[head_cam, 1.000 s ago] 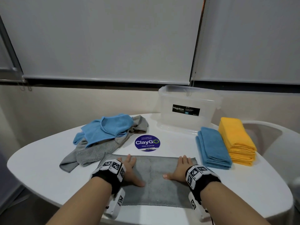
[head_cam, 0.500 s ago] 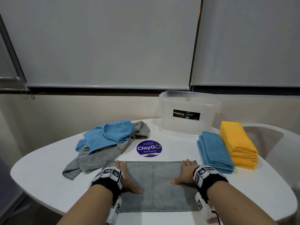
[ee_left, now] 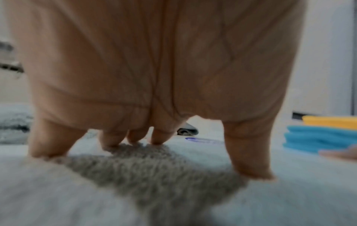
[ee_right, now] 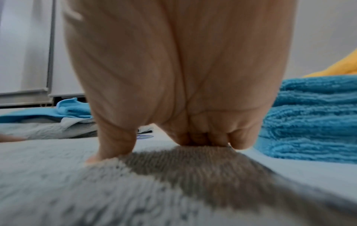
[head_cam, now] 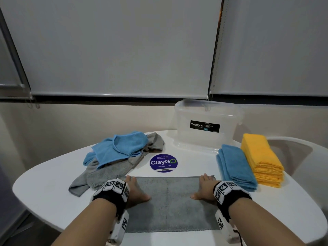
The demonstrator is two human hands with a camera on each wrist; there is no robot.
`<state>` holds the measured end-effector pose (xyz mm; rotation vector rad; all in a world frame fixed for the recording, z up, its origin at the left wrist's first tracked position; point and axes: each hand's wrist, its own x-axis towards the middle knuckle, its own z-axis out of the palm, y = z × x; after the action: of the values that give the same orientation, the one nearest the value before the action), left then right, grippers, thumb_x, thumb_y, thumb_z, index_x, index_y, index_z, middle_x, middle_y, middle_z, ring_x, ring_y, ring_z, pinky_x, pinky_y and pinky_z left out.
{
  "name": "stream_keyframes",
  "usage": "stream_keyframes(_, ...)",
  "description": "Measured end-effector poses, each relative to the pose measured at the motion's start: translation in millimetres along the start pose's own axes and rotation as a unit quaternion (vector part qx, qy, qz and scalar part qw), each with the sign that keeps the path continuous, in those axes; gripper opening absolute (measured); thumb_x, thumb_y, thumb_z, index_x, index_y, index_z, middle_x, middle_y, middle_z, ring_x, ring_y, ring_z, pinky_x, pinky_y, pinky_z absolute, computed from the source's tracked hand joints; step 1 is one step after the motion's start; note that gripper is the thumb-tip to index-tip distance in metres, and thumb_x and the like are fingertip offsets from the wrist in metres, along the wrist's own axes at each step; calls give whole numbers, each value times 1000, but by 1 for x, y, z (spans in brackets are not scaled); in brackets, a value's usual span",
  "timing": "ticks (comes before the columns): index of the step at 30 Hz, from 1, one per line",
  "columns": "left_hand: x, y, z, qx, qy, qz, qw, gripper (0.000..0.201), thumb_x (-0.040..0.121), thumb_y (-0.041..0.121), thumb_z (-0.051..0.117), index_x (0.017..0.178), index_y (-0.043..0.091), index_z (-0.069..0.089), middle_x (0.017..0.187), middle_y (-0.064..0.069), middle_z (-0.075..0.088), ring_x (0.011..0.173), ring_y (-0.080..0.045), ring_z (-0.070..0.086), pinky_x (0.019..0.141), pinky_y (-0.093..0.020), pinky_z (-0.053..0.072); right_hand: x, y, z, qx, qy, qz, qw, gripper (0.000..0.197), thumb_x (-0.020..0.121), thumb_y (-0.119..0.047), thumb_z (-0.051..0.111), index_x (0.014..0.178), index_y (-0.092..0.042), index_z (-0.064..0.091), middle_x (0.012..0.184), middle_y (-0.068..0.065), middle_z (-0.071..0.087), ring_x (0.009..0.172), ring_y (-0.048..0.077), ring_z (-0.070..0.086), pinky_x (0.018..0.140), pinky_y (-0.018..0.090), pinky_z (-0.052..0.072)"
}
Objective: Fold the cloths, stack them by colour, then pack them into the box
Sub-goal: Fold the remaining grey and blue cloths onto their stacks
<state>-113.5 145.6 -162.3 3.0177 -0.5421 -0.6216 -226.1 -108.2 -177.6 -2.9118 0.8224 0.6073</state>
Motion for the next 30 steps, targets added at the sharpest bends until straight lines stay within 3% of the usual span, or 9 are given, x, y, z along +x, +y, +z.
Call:
stream_keyframes(2, 2, -1, 5, -12, 19, -41, 999, 121, 55, 78, 60, 150, 16, 18, 157, -10, 13, 142, -31, 23, 116, -42, 24, -2, -3, 0, -4, -6, 34, 999, 110, 82, -70, 49, 150, 1, 0, 158, 19, -1, 147, 35, 1, 119, 41, 8)
stream_keyframes(5, 5, -1, 11, -28, 16, -94, 995, 136, 54, 77, 65, 152, 8, 4, 159, -13, 0, 147, -31, 8, 120, -41, 16, -6, -11, -4, -20, -2, 58, 998, 105, 84, -66, 50, 150, 1, 3, 158, 20, -8, 147, 35, -4, 120, 43, 7)
stream_keyframes(11, -5, 3, 4, -3, -1, -98, 995, 130, 66, 80, 59, 151, 4, -4, 159, -15, -3, 148, -30, 4, 119, -37, 12, -9, -24, 1, 24, 35, 74, 996, 98, 86, -47, 58, 150, -1, -2, 159, 12, -7, 147, 28, -3, 120, 40, 8)
stream_keyframes(15, -19, 16, 11, 8, 38, -11, 999, 105, 81, 65, 53, 152, 7, 3, 160, -11, -4, 148, -28, -1, 120, -45, 8, -37, -36, 9, 11, 62, -27, 998, 65, 97, -15, 30, 150, 1, -4, 159, 17, -11, 147, 31, -7, 119, 42, 2)
stream_keyframes(19, -41, 38, 37, 29, 17, 148, 988, 71, 97, 47, 35, 153, 18, 1, 161, -3, -9, 148, -25, -5, 118, -52, 12, -75, -65, 31, 0, 15, -161, 987, 67, 99, -24, 34, 151, -2, -1, 159, 16, -8, 147, 31, -7, 120, 43, 3)
stream_keyframes(22, -57, 58, 56, 140, -3, 241, 960, 66, 99, 27, 36, 152, 6, 2, 160, -14, -3, 147, -30, -4, 119, -49, 5, -92, -82, 40, -3, -69, -194, 979, 76, 98, -25, 40, 151, -4, -9, 159, 10, -14, 147, 27, -10, 120, 46, 3)
stream_keyframes(24, -64, 62, 61, 179, -24, 246, 952, 65, 99, 22, 33, 150, 0, -1, 159, -18, -5, 147, -32, -8, 119, -48, -2, -99, -83, 39, -5, -86, -189, 978, 80, 96, -25, 43, 150, -6, -13, 159, 6, -18, 147, 26, -13, 119, 46, 1)
stream_keyframes(26, -66, 57, 67, 152, -16, 232, 961, 64, 101, 26, 30, 151, 6, -4, 160, -13, -8, 147, -30, -10, 119, -51, -2, -102, -79, 39, 8, -74, -188, 979, 76, 98, -25, 40, 151, -6, -11, 159, 6, -18, 147, 25, -14, 119, 45, 0)
stream_keyframes(30, -69, 33, 72, 54, -45, 128, 989, 62, 97, 55, 20, 149, 40, -11, 156, 16, -23, 147, -20, -16, 111, -64, 1, -104, -58, 47, 34, -54, -180, 982, 69, 102, -40, 28, 152, -7, -7, 159, 7, -17, 147, 25, -14, 118, 43, -2)
